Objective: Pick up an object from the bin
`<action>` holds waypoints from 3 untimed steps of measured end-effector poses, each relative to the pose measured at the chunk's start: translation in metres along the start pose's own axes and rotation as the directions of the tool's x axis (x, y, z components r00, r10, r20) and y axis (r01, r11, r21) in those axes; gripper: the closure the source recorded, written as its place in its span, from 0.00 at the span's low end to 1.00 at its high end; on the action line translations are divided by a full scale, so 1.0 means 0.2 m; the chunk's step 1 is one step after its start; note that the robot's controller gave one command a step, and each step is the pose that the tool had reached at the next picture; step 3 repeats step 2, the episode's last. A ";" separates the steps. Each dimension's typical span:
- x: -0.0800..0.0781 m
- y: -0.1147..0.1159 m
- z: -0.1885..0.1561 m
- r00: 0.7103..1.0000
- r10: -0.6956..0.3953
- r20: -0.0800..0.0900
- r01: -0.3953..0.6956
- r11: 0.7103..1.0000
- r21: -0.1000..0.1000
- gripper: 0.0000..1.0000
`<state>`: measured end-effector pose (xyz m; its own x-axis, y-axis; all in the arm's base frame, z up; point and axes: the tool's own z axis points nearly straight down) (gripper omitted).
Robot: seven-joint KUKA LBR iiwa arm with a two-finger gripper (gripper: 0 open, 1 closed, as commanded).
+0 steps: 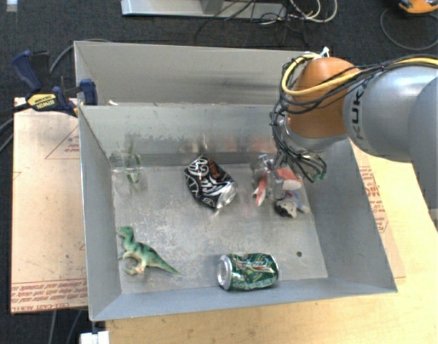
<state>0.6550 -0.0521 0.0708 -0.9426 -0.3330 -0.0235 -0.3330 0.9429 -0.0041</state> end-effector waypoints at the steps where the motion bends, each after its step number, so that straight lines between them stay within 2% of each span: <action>1: 0.04 -0.01 -0.37 1.000 0.000 0.010 0.000 1.000 0.004 1.00; 2: -0.05 0.12 -0.41 1.000 -0.006 0.006 0.006 1.000 -0.001 1.00; 3: -0.05 0.12 -0.41 1.000 -0.006 0.006 0.006 1.000 -0.001 1.00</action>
Offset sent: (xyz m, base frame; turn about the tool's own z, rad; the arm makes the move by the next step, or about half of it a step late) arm -0.0025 0.0237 0.0811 -0.0039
